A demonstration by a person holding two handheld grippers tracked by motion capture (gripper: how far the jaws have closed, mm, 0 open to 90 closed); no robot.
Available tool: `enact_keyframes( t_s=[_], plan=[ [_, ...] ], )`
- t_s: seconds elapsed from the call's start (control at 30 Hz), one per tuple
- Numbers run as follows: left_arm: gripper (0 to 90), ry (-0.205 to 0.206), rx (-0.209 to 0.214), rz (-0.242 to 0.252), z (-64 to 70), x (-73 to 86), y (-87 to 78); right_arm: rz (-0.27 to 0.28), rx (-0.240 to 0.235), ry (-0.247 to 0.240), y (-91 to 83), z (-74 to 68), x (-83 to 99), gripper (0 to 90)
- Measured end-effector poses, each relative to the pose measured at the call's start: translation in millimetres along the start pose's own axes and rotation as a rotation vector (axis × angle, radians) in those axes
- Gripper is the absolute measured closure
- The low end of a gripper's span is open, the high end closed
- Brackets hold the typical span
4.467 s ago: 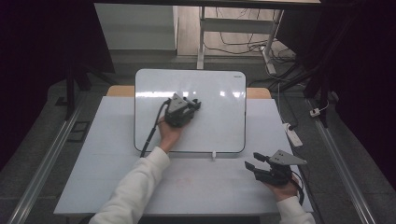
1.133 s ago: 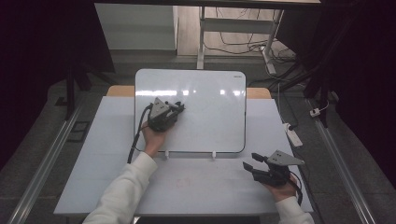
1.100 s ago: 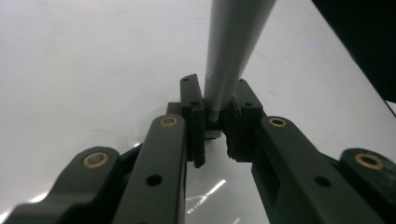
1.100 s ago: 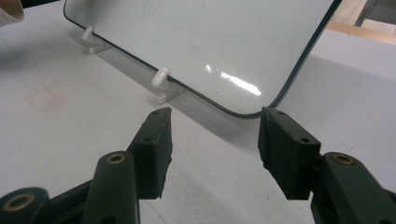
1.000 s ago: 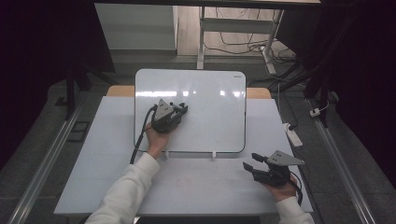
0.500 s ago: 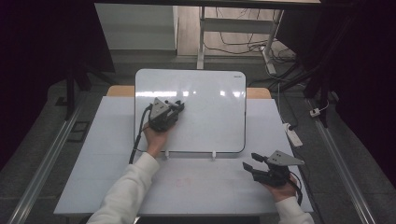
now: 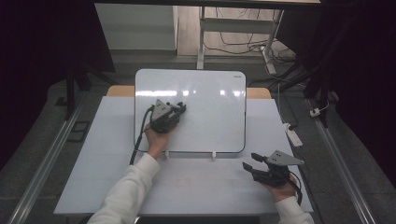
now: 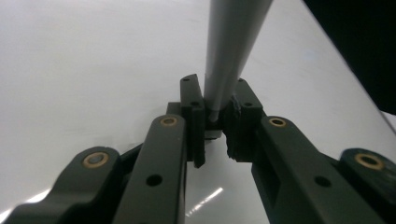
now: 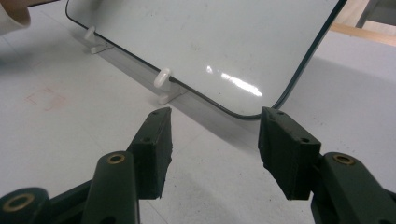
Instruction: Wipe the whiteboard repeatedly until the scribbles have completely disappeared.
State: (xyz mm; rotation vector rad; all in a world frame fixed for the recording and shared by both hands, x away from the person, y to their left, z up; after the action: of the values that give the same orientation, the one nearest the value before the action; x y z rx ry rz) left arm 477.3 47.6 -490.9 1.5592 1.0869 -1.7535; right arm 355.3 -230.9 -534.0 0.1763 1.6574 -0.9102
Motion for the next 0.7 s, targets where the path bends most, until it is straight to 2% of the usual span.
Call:
enact_keyframes(
  t_s=[0.03, 0.1, 0.13, 0.17, 0.2, 0.27, 0.3, 0.4, 0.47, 0.5, 0.57, 0.6, 0.7],
  plan=[
    [77.9, 0.015, 0.005, -0.003, 5.6, 0.7, 2.6, 0.000, 0.000, 0.000, 0.0, 0.0, 0.0, 44.4],
    [77.9, 0.037, -0.005, -0.003, 5.5, 0.3, 2.5, 0.000, 0.001, 0.000, -0.2, 0.4, 0.1, 44.4],
    [77.9, 0.026, -0.030, -0.001, -8.9, -0.8, -4.3, 0.003, 0.002, 0.004, -1.2, 1.2, 0.2, 44.4],
    [77.9, 0.026, -0.030, -0.001, -8.9, -0.8, -4.3, 0.005, 0.002, 0.007, -1.5, 1.7, 0.2, 44.4],
    [77.9, 0.014, -0.055, 0.004, -20.2, -1.8, -9.7, 0.006, 0.002, 0.009, -1.8, 2.0, 0.3, 44.4],
    [77.9, -0.026, -0.105, 0.018, -45.6, -3.1, -22.7, 0.006, 0.001, 0.006, -1.6, 1.7, 0.2, 44.4],
    [77.9, -0.055, -0.143, 0.028, -65.5, -2.2, -34.3, 0.005, -0.001, 0.005, -1.3, 1.1, 0.0, 44.4],
    [77.9, -0.077, -0.145, 0.033, -72.1, 0.0, -39.5, 0.004, -0.002, 0.000, -0.7, -0.3, -0.7, 44.4],
    [77.9, -0.065, -0.145, 0.029, -66.2, 0.9, -37.1, 0.005, -0.002, -0.003, 0.0, -1.2, -1.4, 44.4],
    [77.9, -0.056, -0.127, 0.025, -58.8, 1.2, -33.4, 0.003, -0.004, -0.003, 0.6, -2.0, -1.8, 44.4],
    [77.9, -0.027, -0.088, 0.012, -37.8, 3.2, -23.5, 0.004, -0.004, -0.003, 1.0, -2.5, -2.2, 44.4],
    [77.9, 0.021, -0.060, -0.002, -18.2, 5.7, -15.7, 0.004, -0.004, -0.003, 1.2, -2.5, -2.3, 44.3],
    [77.9, 0.042, -0.064, -0.005, -13.8, 5.7, -14.3, 0.002, -0.005, -0.001, 1.2, -1.9, -1.8, 44.4]
  ],
)
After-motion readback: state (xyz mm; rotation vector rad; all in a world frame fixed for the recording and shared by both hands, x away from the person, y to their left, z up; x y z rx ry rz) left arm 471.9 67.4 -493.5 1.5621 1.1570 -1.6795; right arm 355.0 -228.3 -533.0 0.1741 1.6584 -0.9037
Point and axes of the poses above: each handheld gripper's, and its own axes: y roughly forward along the jaws, x roughly out of its underside, z roughly to its right, the point moved 9 cm from there along y, roughly forward along the jaws, and after that the axes turned 4 degrees about -x, right-handed, at the moved point
